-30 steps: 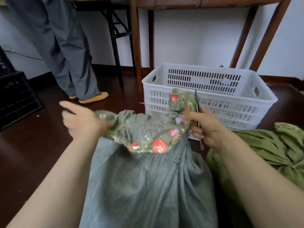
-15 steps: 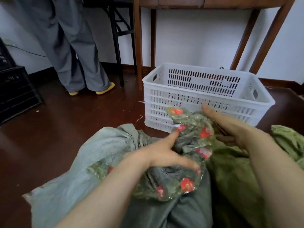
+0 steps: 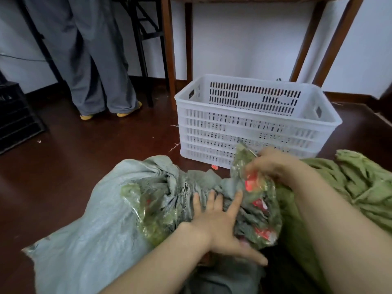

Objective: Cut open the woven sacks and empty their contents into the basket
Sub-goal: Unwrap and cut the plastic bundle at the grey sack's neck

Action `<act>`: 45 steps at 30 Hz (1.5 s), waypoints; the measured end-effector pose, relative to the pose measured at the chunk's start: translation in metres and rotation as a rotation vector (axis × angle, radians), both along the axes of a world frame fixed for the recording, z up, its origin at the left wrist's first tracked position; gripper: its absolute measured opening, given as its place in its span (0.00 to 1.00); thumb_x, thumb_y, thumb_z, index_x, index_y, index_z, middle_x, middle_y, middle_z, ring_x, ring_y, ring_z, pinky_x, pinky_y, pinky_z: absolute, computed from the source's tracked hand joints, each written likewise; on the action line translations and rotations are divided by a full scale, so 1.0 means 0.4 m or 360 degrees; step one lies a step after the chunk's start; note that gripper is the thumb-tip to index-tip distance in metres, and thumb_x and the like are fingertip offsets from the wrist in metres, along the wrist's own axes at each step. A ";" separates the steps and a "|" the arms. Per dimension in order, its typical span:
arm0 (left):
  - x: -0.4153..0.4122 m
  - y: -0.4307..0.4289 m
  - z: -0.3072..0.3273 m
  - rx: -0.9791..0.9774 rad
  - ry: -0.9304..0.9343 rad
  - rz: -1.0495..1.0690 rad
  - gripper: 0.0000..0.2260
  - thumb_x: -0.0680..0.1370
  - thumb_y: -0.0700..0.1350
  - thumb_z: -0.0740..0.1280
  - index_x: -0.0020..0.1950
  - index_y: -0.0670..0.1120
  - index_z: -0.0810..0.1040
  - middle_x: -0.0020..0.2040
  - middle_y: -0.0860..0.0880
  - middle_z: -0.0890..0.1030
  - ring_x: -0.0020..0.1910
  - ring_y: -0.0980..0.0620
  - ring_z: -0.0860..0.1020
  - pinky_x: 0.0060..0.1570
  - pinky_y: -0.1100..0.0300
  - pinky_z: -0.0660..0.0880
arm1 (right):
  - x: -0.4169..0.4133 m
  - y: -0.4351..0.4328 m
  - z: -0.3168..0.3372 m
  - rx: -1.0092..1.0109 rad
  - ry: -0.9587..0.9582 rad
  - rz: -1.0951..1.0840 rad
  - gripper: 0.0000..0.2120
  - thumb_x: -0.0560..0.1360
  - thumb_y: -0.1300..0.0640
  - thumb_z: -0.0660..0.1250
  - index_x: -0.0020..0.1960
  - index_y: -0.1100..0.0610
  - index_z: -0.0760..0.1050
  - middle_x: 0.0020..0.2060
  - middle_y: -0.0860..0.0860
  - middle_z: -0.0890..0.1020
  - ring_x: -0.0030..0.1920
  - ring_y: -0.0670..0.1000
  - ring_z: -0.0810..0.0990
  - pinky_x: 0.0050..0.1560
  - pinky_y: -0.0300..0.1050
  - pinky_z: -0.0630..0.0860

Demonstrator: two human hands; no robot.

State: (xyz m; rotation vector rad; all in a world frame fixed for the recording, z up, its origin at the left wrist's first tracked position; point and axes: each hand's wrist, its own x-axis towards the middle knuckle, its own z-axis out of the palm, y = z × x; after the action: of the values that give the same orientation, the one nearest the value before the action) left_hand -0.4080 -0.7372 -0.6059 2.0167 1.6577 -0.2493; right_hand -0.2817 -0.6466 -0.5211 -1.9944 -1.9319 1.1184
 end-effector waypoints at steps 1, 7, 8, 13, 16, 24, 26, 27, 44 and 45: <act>0.004 0.005 0.018 0.0056 -0.0159 0.0164 0.57 0.63 0.77 0.62 0.74 0.56 0.28 0.78 0.42 0.38 0.75 0.45 0.32 0.67 0.37 0.27 | -0.004 0.007 0.004 0.0042 0.0176 -0.0131 0.12 0.70 0.54 0.73 0.45 0.62 0.76 0.35 0.53 0.77 0.30 0.49 0.74 0.28 0.38 0.68; 0.016 0.057 0.157 0.0658 -0.0753 0.0740 0.49 0.61 0.75 0.63 0.75 0.51 0.59 0.72 0.47 0.55 0.73 0.45 0.52 0.73 0.48 0.54 | -0.040 0.019 0.051 -0.0301 0.1448 -0.0152 0.27 0.66 0.31 0.65 0.30 0.55 0.70 0.18 0.47 0.70 0.16 0.43 0.61 0.16 0.30 0.56; 0.007 0.062 0.167 0.0698 -0.0836 0.0813 0.38 0.63 0.69 0.66 0.67 0.51 0.68 0.66 0.48 0.58 0.69 0.46 0.56 0.71 0.53 0.59 | -0.046 0.015 0.059 -0.0314 0.1513 -0.0089 0.25 0.65 0.33 0.66 0.32 0.56 0.72 0.19 0.47 0.71 0.16 0.43 0.59 0.16 0.30 0.55; -0.095 0.089 0.196 0.0482 -0.2054 0.1178 0.11 0.70 0.29 0.62 0.41 0.44 0.78 0.40 0.43 0.78 0.41 0.46 0.76 0.42 0.56 0.74 | -0.050 0.025 0.055 -0.0092 0.1538 -0.0243 0.09 0.70 0.63 0.72 0.48 0.60 0.74 0.23 0.48 0.76 0.16 0.41 0.58 0.16 0.32 0.53; -0.161 0.090 0.202 0.0359 -0.2197 0.1167 0.17 0.65 0.23 0.58 0.48 0.36 0.79 0.42 0.39 0.76 0.40 0.44 0.73 0.37 0.57 0.72 | -0.068 0.026 0.041 -0.0033 0.1553 -0.0353 0.08 0.70 0.68 0.70 0.47 0.62 0.74 0.29 0.53 0.77 0.16 0.41 0.59 0.16 0.31 0.54; -0.191 0.088 0.244 0.0702 -0.2105 0.1097 0.04 0.74 0.39 0.71 0.47 0.41 0.83 0.34 0.49 0.81 0.30 0.56 0.76 0.31 0.66 0.73 | -0.144 0.006 0.043 0.0136 0.1456 -0.0325 0.13 0.67 0.66 0.75 0.50 0.62 0.77 0.29 0.53 0.79 0.17 0.42 0.61 0.17 0.33 0.58; -0.197 0.091 0.240 0.0679 -0.2213 0.1213 0.05 0.76 0.33 0.67 0.47 0.39 0.82 0.33 0.47 0.81 0.28 0.55 0.76 0.27 0.66 0.73 | -0.158 -0.001 0.045 0.0191 0.1439 -0.0316 0.12 0.67 0.67 0.75 0.48 0.62 0.78 0.30 0.54 0.78 0.16 0.41 0.62 0.17 0.32 0.59; -0.201 0.092 0.237 0.0637 -0.2263 0.1240 0.06 0.76 0.32 0.66 0.48 0.39 0.81 0.34 0.46 0.81 0.28 0.54 0.77 0.28 0.65 0.74 | -0.164 -0.003 0.043 0.0205 0.1438 -0.0306 0.11 0.67 0.67 0.75 0.47 0.61 0.78 0.30 0.54 0.78 0.16 0.41 0.62 0.17 0.32 0.59; -0.234 0.102 0.198 0.0529 -0.2252 0.1146 0.12 0.74 0.32 0.68 0.55 0.43 0.78 0.33 0.52 0.82 0.28 0.57 0.77 0.24 0.66 0.71 | -0.184 0.008 0.014 0.0544 0.1337 -0.0133 0.18 0.63 0.59 0.79 0.51 0.53 0.80 0.42 0.48 0.80 0.35 0.41 0.79 0.36 0.33 0.74; -0.235 0.103 0.196 0.0503 -0.2243 0.1138 0.12 0.73 0.32 0.69 0.55 0.43 0.78 0.35 0.50 0.83 0.30 0.55 0.78 0.26 0.64 0.72 | -0.187 0.010 0.010 0.0591 0.1351 -0.0108 0.14 0.64 0.61 0.78 0.47 0.52 0.81 0.41 0.48 0.81 0.39 0.42 0.80 0.40 0.33 0.76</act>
State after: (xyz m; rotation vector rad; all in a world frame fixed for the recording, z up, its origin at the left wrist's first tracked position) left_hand -0.5021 -0.6962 -0.5276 1.0053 1.2449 1.3953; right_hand -0.3566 -0.6424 -0.5170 -1.1055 -1.4518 1.1994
